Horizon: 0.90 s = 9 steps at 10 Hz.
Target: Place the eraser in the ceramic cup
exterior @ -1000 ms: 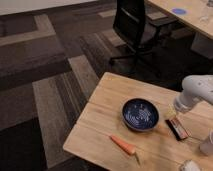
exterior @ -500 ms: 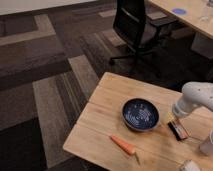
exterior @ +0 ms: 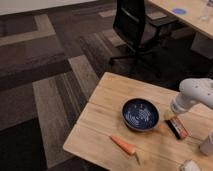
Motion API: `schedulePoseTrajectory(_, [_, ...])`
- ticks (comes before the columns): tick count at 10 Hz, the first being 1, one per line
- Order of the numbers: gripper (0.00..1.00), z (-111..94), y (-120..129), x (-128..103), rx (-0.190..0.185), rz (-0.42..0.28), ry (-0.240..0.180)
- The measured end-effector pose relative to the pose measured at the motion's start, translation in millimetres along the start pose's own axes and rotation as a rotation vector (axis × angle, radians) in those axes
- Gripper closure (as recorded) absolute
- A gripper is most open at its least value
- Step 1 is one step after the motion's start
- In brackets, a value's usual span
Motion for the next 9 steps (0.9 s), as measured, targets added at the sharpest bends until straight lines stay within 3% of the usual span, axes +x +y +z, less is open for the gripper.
schedulePoseTrajectory(2, [1.00, -31, -8, -15, 0.035, -0.026, -0.019])
schedulePoseTrajectory(5, [1.00, -103, -53, -45, 0.134, -0.040, -0.093])
schedulePoseTrajectory(7, [1.00, -131, -71, -43, 0.172, -0.012, -0.128])
schedulePoseTrajectory(9, [1.00, -149, -82, -22, 0.214, 0.044, -0.136])
